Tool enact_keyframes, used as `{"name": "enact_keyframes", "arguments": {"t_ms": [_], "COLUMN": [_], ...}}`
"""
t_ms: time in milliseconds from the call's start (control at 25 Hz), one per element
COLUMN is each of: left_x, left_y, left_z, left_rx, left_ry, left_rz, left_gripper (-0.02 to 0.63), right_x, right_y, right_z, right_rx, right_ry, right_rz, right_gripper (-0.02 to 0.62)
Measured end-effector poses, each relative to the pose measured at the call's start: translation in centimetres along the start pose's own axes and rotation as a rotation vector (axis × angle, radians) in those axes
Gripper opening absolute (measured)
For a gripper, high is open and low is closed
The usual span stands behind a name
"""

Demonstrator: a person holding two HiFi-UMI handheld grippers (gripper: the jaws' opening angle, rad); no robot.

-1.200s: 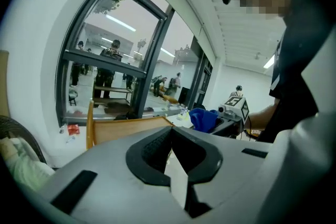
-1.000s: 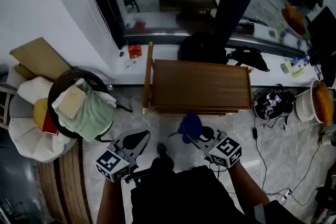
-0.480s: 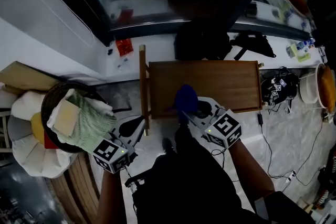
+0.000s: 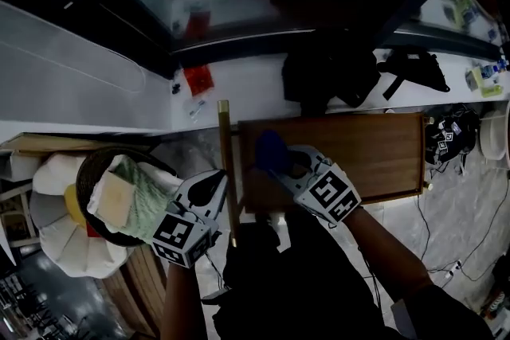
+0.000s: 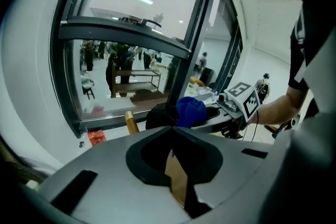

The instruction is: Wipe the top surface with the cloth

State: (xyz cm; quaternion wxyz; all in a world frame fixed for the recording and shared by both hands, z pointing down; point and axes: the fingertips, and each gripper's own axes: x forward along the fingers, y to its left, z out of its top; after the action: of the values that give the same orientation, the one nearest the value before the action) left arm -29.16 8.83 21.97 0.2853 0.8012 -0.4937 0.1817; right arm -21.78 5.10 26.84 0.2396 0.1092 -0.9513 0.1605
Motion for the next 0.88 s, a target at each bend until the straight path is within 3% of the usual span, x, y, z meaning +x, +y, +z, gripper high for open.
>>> {"name": "enact_keyframes", "arguments": {"t_ms": [320, 480, 600, 720, 880], "left_x": [4.9, 6.5, 7.0, 7.4, 8.1], "left_y": [4.9, 6.2, 7.1, 7.8, 8.3], "left_z": [-0.9, -1.5, -1.8, -2.0, -2.1], "left_rx": [0.012, 0.033, 0.027, 0.036, 0.053], "left_ry": [0.069, 0.102, 0.110, 0.107, 0.089], "left_rz": [-0.034, -0.051, -0.048, -0.049, -0.072], "left_gripper": [0.011, 0.011, 0.011, 0.011, 0.011], "right_x": [6.6, 8.7, 10.0, 11.0, 12.1], "right_y": [-4.6, -6.1, -6.6, -7.0, -7.3], "right_z": [-1.5, -3.0, -4.1, -5.4, -7.0], "right_rx": [-0.208, -0.449, -0.595, -0.642, -0.628], "right_ry": [0.125, 0.274, 0.377, 0.444, 0.485], "right_rz": [-0.133, -0.225, -0.246, -0.253, -0.253], "right_gripper": [0.100, 0.100, 0.100, 0.100, 0.100]}}
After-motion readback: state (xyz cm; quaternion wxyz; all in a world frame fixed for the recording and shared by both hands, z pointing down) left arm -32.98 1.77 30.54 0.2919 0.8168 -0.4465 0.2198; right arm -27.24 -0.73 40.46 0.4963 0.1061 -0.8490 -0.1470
